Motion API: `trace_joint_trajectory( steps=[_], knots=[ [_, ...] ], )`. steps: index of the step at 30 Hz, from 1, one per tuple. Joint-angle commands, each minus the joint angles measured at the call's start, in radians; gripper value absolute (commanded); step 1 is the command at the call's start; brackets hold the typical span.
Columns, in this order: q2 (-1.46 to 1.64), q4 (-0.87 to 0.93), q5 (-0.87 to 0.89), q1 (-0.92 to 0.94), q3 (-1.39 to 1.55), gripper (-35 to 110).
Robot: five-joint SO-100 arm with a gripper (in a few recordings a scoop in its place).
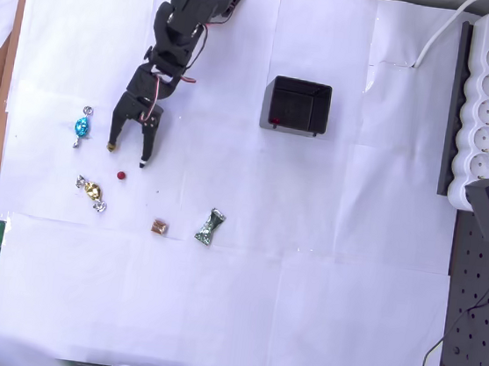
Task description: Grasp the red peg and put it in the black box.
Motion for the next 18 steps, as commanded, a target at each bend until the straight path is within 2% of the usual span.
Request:
trace_joint_trajectory(
  steps=[1, 18],
  knots=[
    [0.008, 0.000, -0.011, 0.005, 0.064, 29],
    [0.184, 0.005, 0.000, -0.038, 0.302, 29]
  ],
)
